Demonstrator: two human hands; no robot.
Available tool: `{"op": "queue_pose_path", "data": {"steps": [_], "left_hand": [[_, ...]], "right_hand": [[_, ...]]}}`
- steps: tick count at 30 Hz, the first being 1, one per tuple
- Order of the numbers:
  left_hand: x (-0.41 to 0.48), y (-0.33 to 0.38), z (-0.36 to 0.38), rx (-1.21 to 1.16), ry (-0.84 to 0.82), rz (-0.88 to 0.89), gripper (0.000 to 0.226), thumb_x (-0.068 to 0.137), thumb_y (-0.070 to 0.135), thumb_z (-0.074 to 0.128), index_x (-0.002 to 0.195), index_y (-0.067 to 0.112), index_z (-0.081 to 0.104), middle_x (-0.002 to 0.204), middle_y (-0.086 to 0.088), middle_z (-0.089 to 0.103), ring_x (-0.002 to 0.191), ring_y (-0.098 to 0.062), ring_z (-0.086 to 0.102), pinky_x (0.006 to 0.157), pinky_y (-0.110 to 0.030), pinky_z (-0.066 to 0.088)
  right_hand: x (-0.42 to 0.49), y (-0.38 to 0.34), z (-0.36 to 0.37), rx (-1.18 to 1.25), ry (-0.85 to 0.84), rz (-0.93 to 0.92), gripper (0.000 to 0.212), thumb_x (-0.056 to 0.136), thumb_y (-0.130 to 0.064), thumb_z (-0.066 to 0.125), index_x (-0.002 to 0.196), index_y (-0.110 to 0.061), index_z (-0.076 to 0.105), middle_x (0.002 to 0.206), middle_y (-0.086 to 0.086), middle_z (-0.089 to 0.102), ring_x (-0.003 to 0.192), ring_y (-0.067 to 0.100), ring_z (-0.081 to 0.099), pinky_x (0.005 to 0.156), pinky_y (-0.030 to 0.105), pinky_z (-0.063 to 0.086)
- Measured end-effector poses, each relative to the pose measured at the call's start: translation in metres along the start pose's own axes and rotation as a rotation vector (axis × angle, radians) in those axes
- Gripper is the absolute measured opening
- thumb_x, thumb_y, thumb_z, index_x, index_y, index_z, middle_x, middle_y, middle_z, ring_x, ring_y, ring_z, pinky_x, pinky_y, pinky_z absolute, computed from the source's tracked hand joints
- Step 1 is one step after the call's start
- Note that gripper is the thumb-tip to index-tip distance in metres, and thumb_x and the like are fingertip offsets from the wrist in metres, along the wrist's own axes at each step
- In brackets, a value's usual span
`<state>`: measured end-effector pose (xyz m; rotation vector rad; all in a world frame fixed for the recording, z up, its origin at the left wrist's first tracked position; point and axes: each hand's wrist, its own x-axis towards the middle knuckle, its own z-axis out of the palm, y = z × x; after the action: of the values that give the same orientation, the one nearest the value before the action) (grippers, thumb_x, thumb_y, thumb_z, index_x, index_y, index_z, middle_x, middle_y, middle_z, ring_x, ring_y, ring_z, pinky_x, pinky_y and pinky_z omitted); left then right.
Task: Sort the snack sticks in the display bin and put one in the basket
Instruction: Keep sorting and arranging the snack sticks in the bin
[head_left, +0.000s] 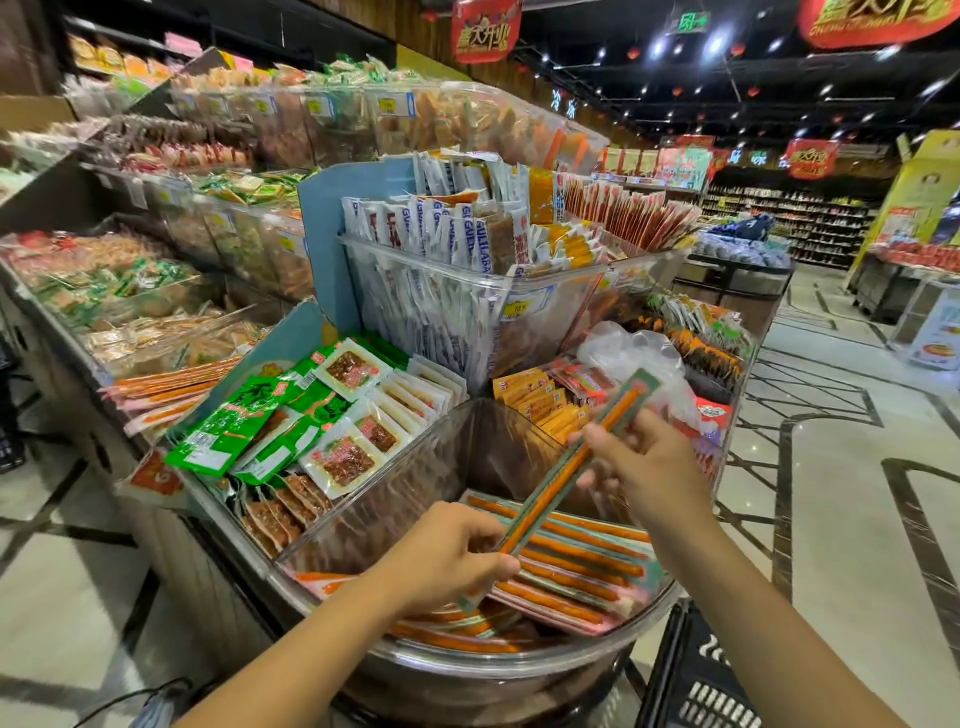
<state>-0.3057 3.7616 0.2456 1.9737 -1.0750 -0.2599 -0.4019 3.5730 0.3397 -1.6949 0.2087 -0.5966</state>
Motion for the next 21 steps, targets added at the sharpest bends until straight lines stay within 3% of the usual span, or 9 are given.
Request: {"op": "queue_pose_path", "data": {"steps": [3, 5, 8, 11, 15, 18, 21], "left_hand": [[0.000, 0.002, -0.001, -0.043, 0.010, 0.022, 0.029, 0.088, 0.035, 0.073, 0.074, 0.010, 0.067, 0.065, -0.005, 0.063, 0.061, -0.006, 0.054, 0.063, -0.034, 0.046], [0.000, 0.003, 0.000, -0.038, 0.021, 0.008, 0.027, 0.087, 0.034, 0.075, 0.076, 0.010, 0.068, 0.063, 0.001, 0.058, 0.060, -0.005, 0.051, 0.062, -0.033, 0.043], [0.000, 0.005, 0.000, -0.073, 0.053, -0.032, 0.015, 0.084, 0.030, 0.080, 0.081, 0.017, 0.073, 0.064, 0.008, 0.065, 0.059, -0.004, 0.059, 0.061, -0.026, 0.049], [-0.001, 0.006, 0.000, -0.057, 0.073, -0.062, 0.016, 0.079, 0.030, 0.085, 0.088, 0.027, 0.073, 0.076, 0.004, 0.074, 0.070, -0.010, 0.072, 0.071, -0.034, 0.061], [-0.001, 0.006, -0.001, -0.021, 0.134, -0.062, 0.011, 0.083, 0.026, 0.082, 0.084, 0.021, 0.071, 0.081, 0.004, 0.073, 0.077, -0.008, 0.070, 0.076, -0.033, 0.060], [-0.001, 0.005, -0.002, 0.028, 0.170, -0.053, 0.009, 0.085, 0.028, 0.079, 0.083, 0.024, 0.072, 0.080, 0.008, 0.071, 0.077, -0.002, 0.066, 0.075, -0.029, 0.055], [-0.001, 0.003, -0.004, 0.031, 0.220, -0.056, 0.007, 0.086, 0.031, 0.078, 0.084, 0.028, 0.071, 0.079, 0.011, 0.070, 0.076, -0.002, 0.064, 0.074, -0.033, 0.056]], "right_hand": [[-0.007, 0.018, 0.009, -0.169, -0.118, 0.066, 0.013, 0.095, -0.017, 0.068, 0.096, -0.004, 0.068, 0.078, 0.015, 0.073, 0.061, 0.023, 0.071, 0.054, 0.033, 0.053], [-0.011, 0.026, 0.015, -0.209, -0.156, 0.085, 0.015, 0.095, -0.019, 0.068, 0.092, -0.004, 0.069, 0.077, 0.014, 0.073, 0.061, 0.023, 0.072, 0.053, 0.033, 0.053], [-0.008, 0.027, 0.017, -0.219, -0.098, 0.064, 0.019, 0.098, -0.015, 0.064, 0.090, 0.001, 0.068, 0.070, 0.015, 0.072, 0.062, 0.022, 0.072, 0.050, 0.028, 0.054], [-0.003, 0.024, 0.013, -0.224, -0.024, 0.008, 0.021, 0.098, -0.015, 0.063, 0.086, 0.000, 0.069, 0.065, 0.014, 0.071, 0.063, 0.027, 0.073, 0.056, 0.034, 0.059], [-0.003, 0.022, 0.005, -0.380, 0.029, -0.047, 0.032, 0.094, -0.031, 0.069, 0.071, -0.009, 0.070, 0.059, 0.004, 0.070, 0.056, 0.016, 0.070, 0.063, 0.039, 0.060], [-0.006, 0.023, 0.000, -0.668, 0.088, -0.187, 0.044, 0.089, -0.047, 0.070, 0.056, -0.018, 0.063, 0.051, -0.002, 0.061, 0.051, 0.010, 0.060, 0.056, 0.028, 0.047], [-0.011, 0.024, -0.002, -0.853, 0.139, -0.421, 0.046, 0.086, -0.052, 0.069, 0.054, -0.024, 0.053, 0.048, -0.010, 0.049, 0.048, 0.007, 0.049, 0.049, 0.021, 0.031]]}}
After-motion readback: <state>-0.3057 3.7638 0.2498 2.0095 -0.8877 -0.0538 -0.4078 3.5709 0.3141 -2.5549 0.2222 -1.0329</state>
